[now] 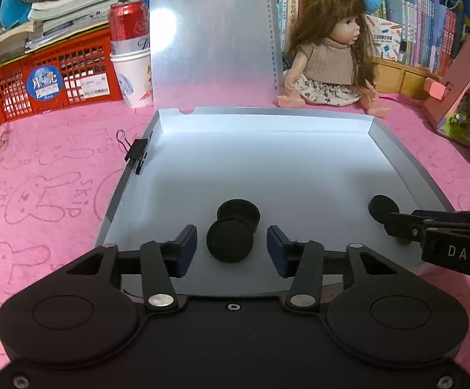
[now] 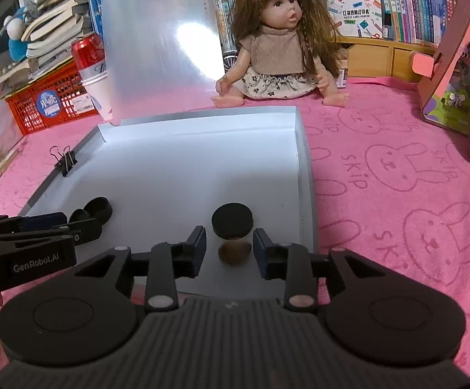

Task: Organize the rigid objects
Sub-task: 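Stack left tool's lid on a disc while right tool sets walnut in box, then withdraw both open tools from the box back over the towel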

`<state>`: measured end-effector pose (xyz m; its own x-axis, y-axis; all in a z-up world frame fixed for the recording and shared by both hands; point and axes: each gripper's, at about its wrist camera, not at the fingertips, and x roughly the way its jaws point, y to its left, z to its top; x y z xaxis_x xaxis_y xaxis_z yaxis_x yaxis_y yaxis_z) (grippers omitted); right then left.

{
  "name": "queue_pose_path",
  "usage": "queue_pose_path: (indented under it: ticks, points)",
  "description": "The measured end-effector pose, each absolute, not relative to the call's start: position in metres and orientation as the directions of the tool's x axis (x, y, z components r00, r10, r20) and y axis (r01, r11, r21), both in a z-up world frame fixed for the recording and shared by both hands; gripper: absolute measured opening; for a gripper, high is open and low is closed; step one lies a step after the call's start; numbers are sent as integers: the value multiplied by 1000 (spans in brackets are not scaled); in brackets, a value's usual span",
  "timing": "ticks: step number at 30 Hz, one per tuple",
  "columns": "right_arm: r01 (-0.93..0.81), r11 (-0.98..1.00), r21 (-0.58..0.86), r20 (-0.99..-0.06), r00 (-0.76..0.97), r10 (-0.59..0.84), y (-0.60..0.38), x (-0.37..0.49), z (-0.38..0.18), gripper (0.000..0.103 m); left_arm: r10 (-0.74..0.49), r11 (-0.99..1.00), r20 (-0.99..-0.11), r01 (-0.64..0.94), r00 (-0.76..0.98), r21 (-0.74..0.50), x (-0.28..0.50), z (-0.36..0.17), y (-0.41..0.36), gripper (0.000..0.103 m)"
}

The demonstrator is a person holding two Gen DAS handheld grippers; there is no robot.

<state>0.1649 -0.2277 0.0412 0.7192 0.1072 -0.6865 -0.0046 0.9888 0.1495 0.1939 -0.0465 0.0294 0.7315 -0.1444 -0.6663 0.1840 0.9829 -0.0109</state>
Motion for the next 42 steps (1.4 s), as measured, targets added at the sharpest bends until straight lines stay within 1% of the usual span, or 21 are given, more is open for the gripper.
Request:
queue_pose_path:
  ticks: [2, 6, 8, 12, 14, 17, 26, 42]
  points:
    - [-6, 989, 146, -677, 729, 104, -228, 162, 43, 60, -145, 982, -660, 186, 737, -8, 191, 31, -46, 58]
    - [-17, 989, 147, -654, 748, 110, -228, 157, 47, 67, -148, 982, -648, 189, 747, -7, 184, 36, -45, 63]
    - [-22, 989, 148, -644, 757, 113, -228, 154, 50, 71, -149, 982, -642, 190, 752, -6, 181, 39, -45, 68]
    - [-34, 989, 142, -622, 774, 117, -228, 145, 54, 76, -158, 979, -623, 203, 766, 2, 170, 45, -44, 73]
    - [-40, 990, 132, -613, 782, 113, -229, 141, 56, 81, -161, 978, -612, 208, 774, 5, 165, 48, -44, 77]
    - [-49, 991, 126, -600, 792, 115, -229, 134, 59, 84, -167, 977, -603, 212, 780, 5, 157, 51, -43, 78]
    - [-65, 992, 107, -574, 811, 115, -226, 118, 63, 87, -189, 974, -597, 227, 780, -12, 138, 56, -38, 80]
    - [-88, 994, 62, -547, 830, 108, -225, 99, 69, 89, -193, 974, -600, 225, 776, -23, 117, 54, -27, 80]
